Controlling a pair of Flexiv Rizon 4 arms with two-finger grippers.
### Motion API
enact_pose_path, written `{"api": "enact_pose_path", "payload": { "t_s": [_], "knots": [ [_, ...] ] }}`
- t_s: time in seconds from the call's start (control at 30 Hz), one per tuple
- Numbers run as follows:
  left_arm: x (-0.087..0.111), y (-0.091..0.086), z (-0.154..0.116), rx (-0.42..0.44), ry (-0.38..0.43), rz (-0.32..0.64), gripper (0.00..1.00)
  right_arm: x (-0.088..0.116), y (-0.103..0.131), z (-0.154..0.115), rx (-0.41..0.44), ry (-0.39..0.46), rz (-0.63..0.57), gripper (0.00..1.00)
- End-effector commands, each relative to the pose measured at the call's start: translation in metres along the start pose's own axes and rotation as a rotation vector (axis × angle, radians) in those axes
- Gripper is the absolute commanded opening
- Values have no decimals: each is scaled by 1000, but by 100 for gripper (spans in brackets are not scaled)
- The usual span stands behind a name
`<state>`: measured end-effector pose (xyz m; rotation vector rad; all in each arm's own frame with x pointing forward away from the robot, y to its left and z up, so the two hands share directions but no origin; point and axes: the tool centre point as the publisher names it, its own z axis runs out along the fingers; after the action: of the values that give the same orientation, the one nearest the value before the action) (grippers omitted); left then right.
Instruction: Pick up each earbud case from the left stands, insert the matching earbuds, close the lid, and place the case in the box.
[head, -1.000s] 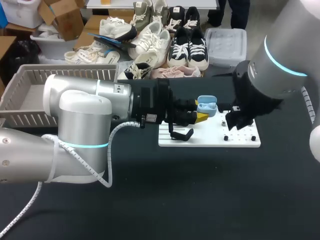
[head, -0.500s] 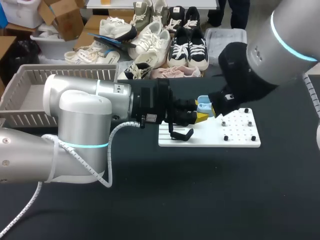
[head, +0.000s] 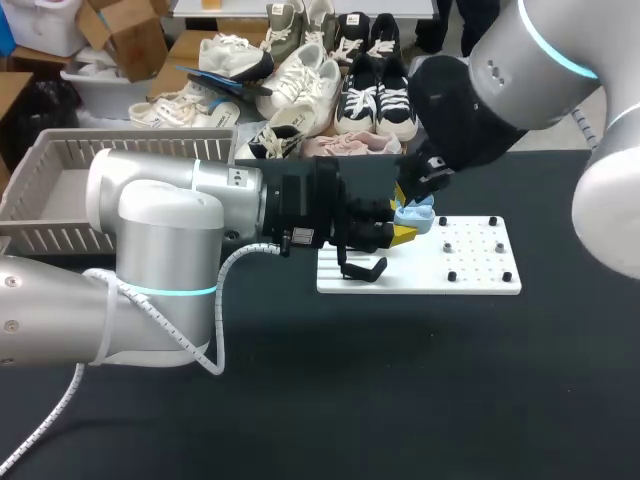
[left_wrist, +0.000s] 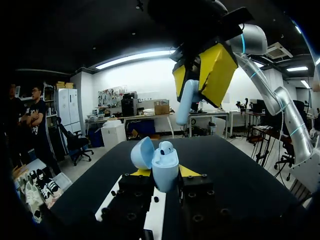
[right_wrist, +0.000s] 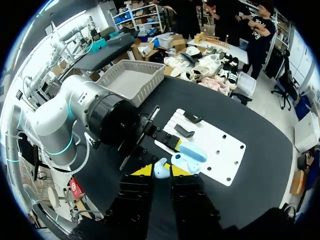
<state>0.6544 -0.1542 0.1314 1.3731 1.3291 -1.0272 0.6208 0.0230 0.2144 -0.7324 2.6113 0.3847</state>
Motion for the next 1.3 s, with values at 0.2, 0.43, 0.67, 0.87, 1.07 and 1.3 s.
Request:
{"api": "enact_pose_path", "payload": {
  "t_s": [0.2, 0.43, 0.67, 0.87, 1.07, 1.3],
  "knots": [
    [0, -1, 1, -8, -1, 1, 0, -10, -4, 12, 47, 76, -50, 0],
    [0, -1, 1, -8, -1, 1, 0, -2, -18, 18, 104, 119, -61, 0],
    [0, -1, 1, -8, -1, 1, 0, -1, -24, 20, 113, 127, -49, 0],
    [0, -1, 1, -8, -1, 1, 0, 0, -22, 21, 107, 125, -53, 0],
    [0, -1, 1, -8, -1, 1, 0, 3, -19, 20, 104, 126, -65, 0],
    [0, -1, 1, -8, -1, 1, 0, 5, -20, 24, 117, 139, -66, 0]
  ]
}}
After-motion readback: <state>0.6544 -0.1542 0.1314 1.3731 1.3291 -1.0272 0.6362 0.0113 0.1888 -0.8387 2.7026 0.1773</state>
